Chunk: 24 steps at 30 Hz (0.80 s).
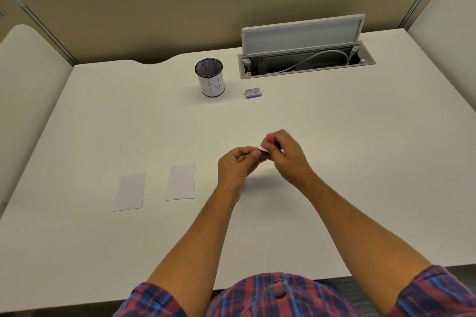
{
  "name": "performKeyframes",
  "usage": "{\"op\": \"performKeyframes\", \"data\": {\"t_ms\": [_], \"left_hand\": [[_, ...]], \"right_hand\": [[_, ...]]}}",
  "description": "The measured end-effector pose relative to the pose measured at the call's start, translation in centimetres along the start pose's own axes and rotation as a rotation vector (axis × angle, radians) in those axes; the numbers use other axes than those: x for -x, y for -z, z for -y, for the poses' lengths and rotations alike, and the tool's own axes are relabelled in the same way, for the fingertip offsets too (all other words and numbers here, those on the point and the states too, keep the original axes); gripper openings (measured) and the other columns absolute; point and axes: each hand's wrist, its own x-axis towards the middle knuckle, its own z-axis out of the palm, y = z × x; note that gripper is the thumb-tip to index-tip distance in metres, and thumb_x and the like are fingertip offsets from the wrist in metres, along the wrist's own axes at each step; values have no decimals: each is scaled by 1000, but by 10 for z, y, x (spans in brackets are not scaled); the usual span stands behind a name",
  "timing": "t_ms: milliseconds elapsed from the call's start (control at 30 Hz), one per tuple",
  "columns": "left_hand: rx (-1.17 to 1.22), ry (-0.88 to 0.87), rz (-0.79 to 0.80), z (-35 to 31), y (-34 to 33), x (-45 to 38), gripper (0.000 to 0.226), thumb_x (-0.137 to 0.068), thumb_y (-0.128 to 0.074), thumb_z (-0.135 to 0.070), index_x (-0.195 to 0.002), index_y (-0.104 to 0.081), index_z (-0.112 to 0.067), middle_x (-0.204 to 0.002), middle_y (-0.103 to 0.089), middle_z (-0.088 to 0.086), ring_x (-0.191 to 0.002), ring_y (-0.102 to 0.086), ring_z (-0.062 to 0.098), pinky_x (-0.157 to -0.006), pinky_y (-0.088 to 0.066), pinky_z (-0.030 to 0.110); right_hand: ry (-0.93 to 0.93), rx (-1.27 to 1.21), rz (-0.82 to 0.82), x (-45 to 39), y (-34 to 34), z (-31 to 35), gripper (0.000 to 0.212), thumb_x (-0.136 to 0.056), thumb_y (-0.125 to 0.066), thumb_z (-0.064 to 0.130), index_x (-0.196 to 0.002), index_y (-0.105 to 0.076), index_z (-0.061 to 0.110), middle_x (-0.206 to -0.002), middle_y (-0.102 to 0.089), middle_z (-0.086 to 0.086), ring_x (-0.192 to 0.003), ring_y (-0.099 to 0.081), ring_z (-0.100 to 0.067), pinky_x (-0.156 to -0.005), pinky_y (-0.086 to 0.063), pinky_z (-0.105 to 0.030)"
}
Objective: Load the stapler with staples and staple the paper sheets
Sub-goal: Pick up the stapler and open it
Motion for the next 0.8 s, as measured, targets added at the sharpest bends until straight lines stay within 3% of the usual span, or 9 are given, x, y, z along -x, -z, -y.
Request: {"op": "performKeyframes", "data": {"t_ms": [67, 133, 233, 300, 367, 467, 600, 700, 800], "left_hand": [[41, 6, -54, 4, -2, 4, 11, -90, -73, -1, -100, -72, 0, -96, -79, 18, -94, -77, 32, -83, -62, 27], [105, 31, -97, 6, -4, 9, 11, -92, -70, 0, -103, -69, 1, -95, -79, 17, -92, -78, 29, -78, -62, 24], [186, 38, -91, 0, -8, 8, 12, -93, -67, 3, -105, -65, 3, -90, -78, 16, -89, -78, 26, -75, -62, 21], [190, 21, -74, -8, -9, 4, 13, -93, -66, 4, -105, -63, 1, -90, -77, 16, -89, -77, 26, -77, -62, 25], [-71, -61, -80, -13, -5, 0, 12, -93, -68, -1, -103, -64, -6, -94, -75, 10, -89, -76, 23, -77, -60, 28], [-863, -285, -53, -19, 3, -6, 21, -89, -72, -21, -106, -61, -28, -95, -69, -11, -83, -68, 9, -66, -52, 25], [-1486, -487, 294, -25, -10, -11, 64, -96, -64, -25, -144, -28, -47, -104, -65, -7, -82, -65, 20, -71, -54, 36], [-1651, -598, 481, -22, -24, -8, 71, -103, -54, -21, -153, -13, -51, -102, -60, -3, -75, -60, 20, -62, -51, 34], [-1592, -565, 542, -22, -32, -9, 53, -106, -48, -22, -151, -30, -44, -102, -60, 0, -83, -62, 25, -67, -54, 40]], "right_hand": [[-89, -164, -222, -9, 5, 5, 12, -105, -55, 19, -95, -60, 17, -87, -61, -1, -75, -56, -5, -73, -46, -20], [-182, -317, -381, -19, 16, 10, 18, -107, -52, 32, -94, -62, 24, -83, -62, 4, -70, -57, -2, -68, -48, -18], [-324, -389, -452, -25, 27, 2, 25, -107, -50, 39, -98, -69, 24, -89, -67, 8, -77, -64, -2, -68, -52, -19], [-478, -658, -416, -22, 31, -8, 31, -108, -50, 33, -99, -71, 13, -91, -70, -2, -79, -70, -15, -66, -57, -25], [-620, -908, -338, -15, 36, -15, 33, -109, -49, 29, -101, -70, 4, -95, -71, -13, -82, -72, -24, -68, -61, -29], [-718, -1047, -244, -5, 41, -23, 31, -107, -52, 24, -104, -69, -2, -97, -73, -20, -83, -77, -28, -73, -65, -30], [-742, -1055, -160, 3, 43, -25, 26, -102, -59, 18, -102, -71, -5, -95, -76, -22, -84, -78, -34, -70, -65, -30], [-719, -1013, -33, 8, 46, -26, 25, -99, -63, 18, -107, -70, -4, -104, -76, -25, -97, -77, -38, -78, -65, -33], [-714, -994, 35, 12, 48, -28, 27, -100, -63, 22, -109, -72, -2, -107, -76, -21, -96, -76, -32, -80, -64, -33]]}}
